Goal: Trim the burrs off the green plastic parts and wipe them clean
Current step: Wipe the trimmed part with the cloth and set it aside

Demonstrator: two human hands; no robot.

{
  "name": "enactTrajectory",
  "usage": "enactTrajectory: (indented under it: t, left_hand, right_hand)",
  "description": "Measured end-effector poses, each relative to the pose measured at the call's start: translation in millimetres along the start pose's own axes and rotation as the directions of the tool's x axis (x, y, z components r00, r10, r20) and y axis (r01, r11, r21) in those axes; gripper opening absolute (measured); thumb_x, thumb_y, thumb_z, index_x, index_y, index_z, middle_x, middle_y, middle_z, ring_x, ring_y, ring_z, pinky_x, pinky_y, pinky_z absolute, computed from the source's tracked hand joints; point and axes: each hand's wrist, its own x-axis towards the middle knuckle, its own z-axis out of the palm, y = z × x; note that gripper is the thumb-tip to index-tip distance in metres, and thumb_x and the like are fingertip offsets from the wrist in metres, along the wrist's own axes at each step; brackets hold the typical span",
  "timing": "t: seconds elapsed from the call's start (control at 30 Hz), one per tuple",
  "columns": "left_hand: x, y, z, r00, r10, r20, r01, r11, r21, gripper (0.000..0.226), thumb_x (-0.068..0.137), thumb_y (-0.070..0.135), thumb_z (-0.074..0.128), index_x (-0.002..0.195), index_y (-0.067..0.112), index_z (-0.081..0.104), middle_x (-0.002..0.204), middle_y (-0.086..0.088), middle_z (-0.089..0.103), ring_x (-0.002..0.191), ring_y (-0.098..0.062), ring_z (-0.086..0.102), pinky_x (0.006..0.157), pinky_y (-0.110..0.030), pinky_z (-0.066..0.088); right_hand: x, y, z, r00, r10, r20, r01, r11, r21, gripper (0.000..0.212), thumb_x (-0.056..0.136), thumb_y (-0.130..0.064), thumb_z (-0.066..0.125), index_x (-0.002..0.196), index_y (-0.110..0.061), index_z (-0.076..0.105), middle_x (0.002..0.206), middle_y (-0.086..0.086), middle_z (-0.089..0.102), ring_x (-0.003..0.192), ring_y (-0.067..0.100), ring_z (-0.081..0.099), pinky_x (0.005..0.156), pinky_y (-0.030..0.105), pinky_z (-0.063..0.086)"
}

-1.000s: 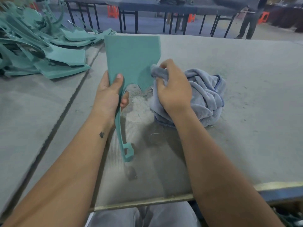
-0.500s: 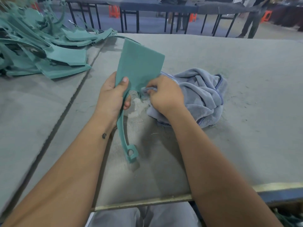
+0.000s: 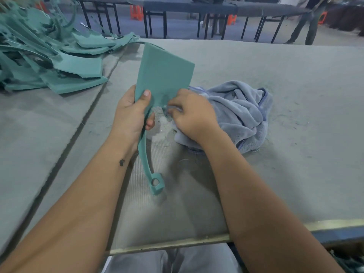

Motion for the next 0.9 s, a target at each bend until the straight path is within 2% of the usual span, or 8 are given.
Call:
enactTrajectory:
  t: [0.07, 0.27, 0.43, 0.47, 0.53, 0.63, 0.77, 0.9]
  left_hand:
    - [1, 0, 0, 1.000, -0.028, -0.003, 0.028, 0.999, -0.037, 0.017, 0.103, 0.014, 0.044, 0.092, 0.020, 0.055, 0.058, 0.011, 0.056, 0.035, -0.006, 0.034, 0.035, -0.015, 0.026]
    - [5, -5, -6, 0.997, -0.072, -0.015, 0.070, 0.994, -0.084, 0.012, 0.103, 0.013, 0.045, 0.098, 0.019, 0.054, 0.064, 0.009, 0.057, 0.036, -0.007, 0.034, 0.037, -0.016, 0.027]
    - [4, -7, -6, 0.984, -0.129, -0.124, 0.125, 0.991, -0.042, 0.016, 0.102, 0.014, 0.045, 0.097, 0.022, 0.057, 0.068, 0.006, 0.057, 0.038, -0.007, 0.037, 0.035, -0.016, 0.030]
    - [4, -6, -5, 0.982, -0.136, -0.131, 0.131, 0.990, -0.047, 0.017, 0.102, 0.015, 0.045, 0.096, 0.023, 0.059, 0.065, 0.008, 0.059, 0.038, -0.008, 0.038, 0.035, -0.017, 0.031]
    - [4, -5, -2, 0.985, -0.130, -0.113, 0.124, 0.991, -0.055, 0.019, 0.102, 0.018, 0.044, 0.095, 0.024, 0.060, 0.060, 0.010, 0.060, 0.037, -0.009, 0.039, 0.036, -0.016, 0.031]
    - [1, -4, 2, 0.995, -0.095, -0.042, 0.091, 0.992, -0.088, 0.019, 0.104, 0.021, 0.042, 0.096, 0.022, 0.060, 0.062, 0.006, 0.060, 0.037, -0.009, 0.038, 0.036, -0.017, 0.029]
    - [-2, -7, 5, 0.998, -0.051, 0.045, 0.052, 0.998, -0.018, 0.022, 0.105, 0.020, 0.040, 0.095, 0.021, 0.059, 0.057, 0.007, 0.056, 0.036, -0.008, 0.037, 0.035, -0.016, 0.029]
    - [0, -8, 9, 0.988, -0.134, 0.078, 0.140, 0.988, -0.071, 0.038, 0.106, 0.034, 0.031, 0.091, 0.022, 0.064, 0.070, -0.008, 0.056, 0.049, -0.019, 0.044, 0.044, -0.019, 0.033]
  right_hand:
    - [-1, 5, 1, 0.994, 0.106, -0.036, -0.104, 0.992, 0.065, 0.022, 0.092, -0.022, 0.050, 0.091, -0.017, 0.071, 0.106, 0.000, 0.061, 0.094, 0.026, 0.058, 0.071, 0.037, 0.046]
    - [3, 10, 2, 0.896, 0.406, -0.179, -0.400, 0.914, 0.070, 0.020, 0.092, -0.024, 0.046, 0.090, -0.016, 0.065, 0.086, -0.001, 0.062, 0.087, 0.026, 0.060, 0.064, 0.029, 0.033]
    - [-2, 9, -22, 0.762, 0.587, -0.274, -0.509, 0.804, 0.306, 0.018, 0.088, -0.026, 0.046, 0.085, -0.019, 0.062, 0.072, -0.003, 0.060, 0.073, 0.021, 0.056, 0.061, 0.029, 0.036]
    - [-4, 10, -25, 0.755, 0.589, -0.288, -0.492, 0.799, 0.346, 0.016, 0.086, -0.028, 0.047, 0.083, -0.021, 0.062, 0.068, -0.006, 0.058, 0.069, 0.017, 0.055, 0.059, 0.029, 0.036]
    - [-8, 7, -29, 0.807, 0.534, -0.253, -0.434, 0.826, 0.359, 0.013, 0.085, -0.029, 0.050, 0.079, -0.024, 0.061, 0.064, -0.009, 0.057, 0.064, 0.012, 0.054, 0.059, 0.027, 0.040]
    - [-6, 1, -20, 0.911, 0.398, -0.106, -0.372, 0.906, 0.200, 0.019, 0.086, -0.027, 0.050, 0.079, -0.017, 0.064, 0.072, -0.002, 0.062, 0.073, 0.021, 0.056, 0.062, 0.030, 0.039]
    - [-1, -6, -8, 0.954, 0.299, 0.000, -0.298, 0.952, 0.068, 0.022, 0.090, -0.024, 0.046, 0.073, -0.014, 0.056, 0.064, -0.002, 0.049, 0.071, 0.026, 0.050, 0.056, 0.031, 0.031]
    - [0, -20, -10, 0.997, 0.082, -0.015, -0.079, 0.988, 0.134, 0.015, 0.089, -0.023, 0.055, 0.080, -0.019, 0.066, 0.083, -0.003, 0.058, 0.085, 0.025, 0.057, 0.070, 0.035, 0.042]
